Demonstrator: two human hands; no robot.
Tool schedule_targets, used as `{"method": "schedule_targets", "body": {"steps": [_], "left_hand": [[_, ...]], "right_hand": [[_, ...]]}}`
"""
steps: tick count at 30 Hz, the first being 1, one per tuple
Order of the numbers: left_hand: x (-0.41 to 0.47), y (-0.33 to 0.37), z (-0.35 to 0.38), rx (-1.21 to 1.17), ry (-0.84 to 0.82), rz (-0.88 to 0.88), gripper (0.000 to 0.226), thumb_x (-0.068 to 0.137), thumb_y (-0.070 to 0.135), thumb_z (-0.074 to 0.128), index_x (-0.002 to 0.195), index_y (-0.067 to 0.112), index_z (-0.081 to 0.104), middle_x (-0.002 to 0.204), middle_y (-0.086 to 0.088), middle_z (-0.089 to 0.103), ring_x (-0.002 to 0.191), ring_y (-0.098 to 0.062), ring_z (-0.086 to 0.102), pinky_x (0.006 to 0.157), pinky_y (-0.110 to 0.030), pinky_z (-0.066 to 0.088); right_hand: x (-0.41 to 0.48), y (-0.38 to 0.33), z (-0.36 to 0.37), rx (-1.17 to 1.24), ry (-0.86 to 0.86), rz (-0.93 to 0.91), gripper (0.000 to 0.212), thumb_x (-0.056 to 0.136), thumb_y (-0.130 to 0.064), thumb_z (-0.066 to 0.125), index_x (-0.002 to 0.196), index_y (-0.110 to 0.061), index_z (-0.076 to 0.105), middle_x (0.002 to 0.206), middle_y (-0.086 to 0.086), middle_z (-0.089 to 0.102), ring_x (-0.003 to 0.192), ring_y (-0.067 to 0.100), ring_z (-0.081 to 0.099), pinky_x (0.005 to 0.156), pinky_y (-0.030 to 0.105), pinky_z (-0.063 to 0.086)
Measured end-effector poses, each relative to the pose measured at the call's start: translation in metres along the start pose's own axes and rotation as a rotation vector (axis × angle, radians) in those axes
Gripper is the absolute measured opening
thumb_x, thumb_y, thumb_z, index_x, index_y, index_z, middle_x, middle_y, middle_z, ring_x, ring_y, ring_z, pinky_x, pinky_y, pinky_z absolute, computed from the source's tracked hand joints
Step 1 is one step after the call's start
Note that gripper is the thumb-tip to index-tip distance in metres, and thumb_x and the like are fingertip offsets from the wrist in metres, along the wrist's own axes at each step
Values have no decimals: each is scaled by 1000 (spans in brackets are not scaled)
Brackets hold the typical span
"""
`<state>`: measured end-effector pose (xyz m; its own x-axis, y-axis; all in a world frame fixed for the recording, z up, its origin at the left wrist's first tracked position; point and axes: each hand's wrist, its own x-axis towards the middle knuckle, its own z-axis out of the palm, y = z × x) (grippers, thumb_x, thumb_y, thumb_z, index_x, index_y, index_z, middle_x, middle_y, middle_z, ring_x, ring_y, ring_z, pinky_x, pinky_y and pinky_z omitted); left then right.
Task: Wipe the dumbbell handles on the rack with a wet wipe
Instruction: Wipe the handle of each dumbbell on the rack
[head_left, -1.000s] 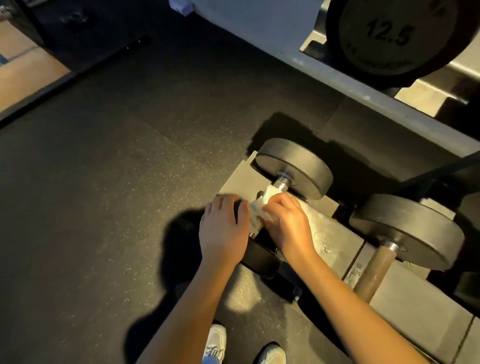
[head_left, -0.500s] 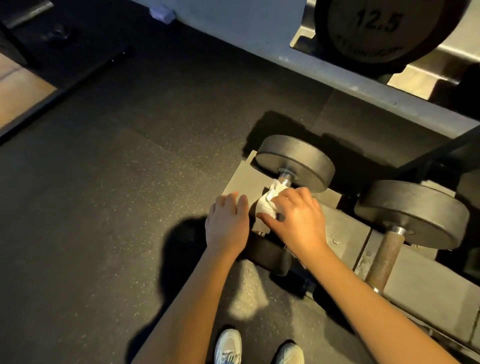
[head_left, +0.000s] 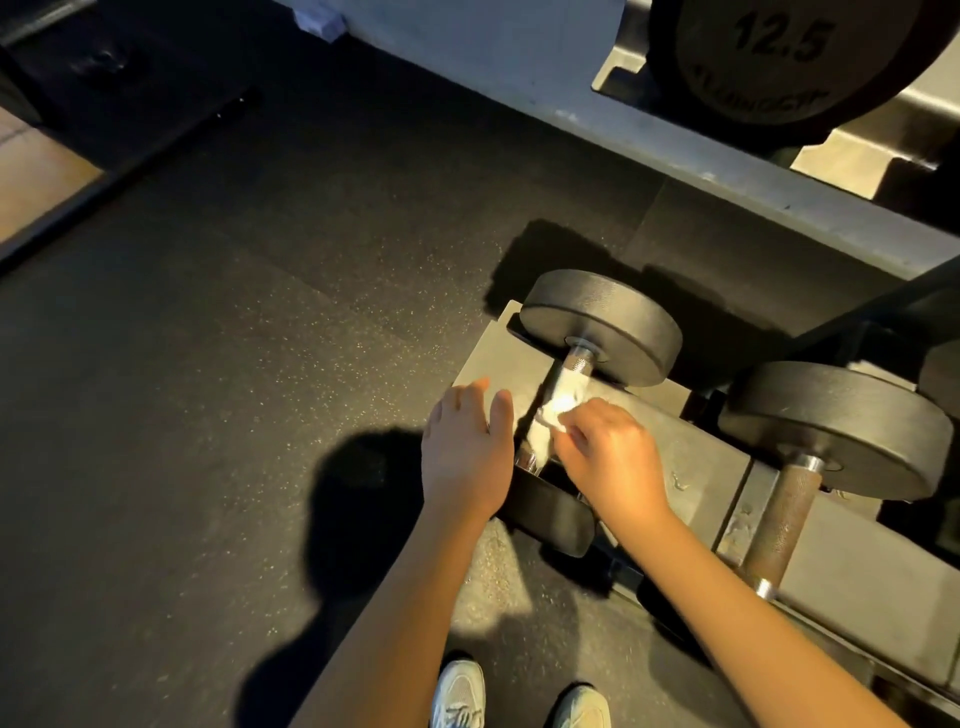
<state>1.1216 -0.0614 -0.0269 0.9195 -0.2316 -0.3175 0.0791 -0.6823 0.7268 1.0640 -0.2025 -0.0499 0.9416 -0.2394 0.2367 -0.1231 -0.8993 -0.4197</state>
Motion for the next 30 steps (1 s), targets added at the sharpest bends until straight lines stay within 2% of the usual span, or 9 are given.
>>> {"method": "schedule_targets", "body": {"steps": [4, 8, 11, 13, 16, 18, 22, 25, 30], "left_hand": [[0, 0, 0, -3, 1, 13, 53, 98, 47, 25, 142, 19, 39, 141, -3, 43, 133, -18, 36, 108, -47, 35], [1, -1, 0, 3, -1, 21, 52, 99, 46, 26, 142, 19, 39, 141, -2, 43, 132, -17, 37, 107, -46, 37], [0, -1, 1, -7, -1, 25, 52, 99, 46, 27, 142, 19, 39, 139, -2, 44, 129, -17, 40, 106, -46, 39], [0, -2, 1, -19, 5, 30, 52, 99, 46, 27, 141, 19, 39, 138, -2, 44, 127, -17, 42, 105, -46, 39], [0, -3, 1, -23, 5, 36, 52, 99, 46, 27, 142, 19, 39, 138, -2, 44, 129, -18, 40, 105, -46, 39], [0, -3, 0, -13, 7, 39, 51, 100, 44, 27, 141, 17, 40, 138, -2, 44, 128, -16, 39, 106, -45, 39], [-1, -1, 0, -11, 1, 46, 50, 100, 43, 28, 141, 17, 40, 136, -2, 45, 126, -15, 41, 105, -45, 40], [-1, -2, 0, -15, 0, 50, 52, 98, 45, 27, 141, 18, 40, 135, -1, 45, 125, -16, 42, 104, -45, 40], [0, -2, 1, 14, -14, 55, 59, 94, 49, 21, 137, 16, 44, 132, -3, 47, 123, -16, 43, 103, -45, 41]], "right_hand": [[7, 2, 1, 62, 22, 17, 20, 74, -16, 81, 73, -5, 65, 76, 7, 59, 69, 23, 58, 52, 32, 48], [16, 0, 7, 86, 73, 56, 14, 74, -7, 78, 74, -2, 66, 79, 9, 58, 66, 21, 57, 54, 26, 42], [23, 3, 7, 126, 159, 166, 6, 81, -2, 68, 87, -3, 66, 90, 10, 62, 77, 21, 60, 61, 27, 46], [23, -2, 7, 179, 206, 253, 11, 84, -3, 64, 94, -5, 67, 92, 8, 65, 79, 20, 60, 62, 32, 49], [6, -11, 6, 152, 141, 223, 5, 81, -7, 70, 86, -8, 70, 81, 3, 65, 69, 19, 60, 55, 29, 45], [2, -11, 2, 104, 64, 221, 5, 79, -13, 74, 83, -11, 71, 80, 1, 67, 71, 19, 61, 54, 30, 47], [32, -6, -1, 118, 157, 346, 2, 84, -9, 68, 83, -7, 68, 84, 6, 64, 72, 18, 58, 56, 22, 40], [35, -12, 4, 146, 230, 392, 8, 85, -9, 67, 81, -2, 65, 86, 10, 62, 69, 22, 58, 57, 25, 39], [14, -12, 5, 132, 98, 288, 24, 75, -17, 79, 71, -4, 59, 78, 4, 53, 62, 14, 47, 53, 14, 29]]}}
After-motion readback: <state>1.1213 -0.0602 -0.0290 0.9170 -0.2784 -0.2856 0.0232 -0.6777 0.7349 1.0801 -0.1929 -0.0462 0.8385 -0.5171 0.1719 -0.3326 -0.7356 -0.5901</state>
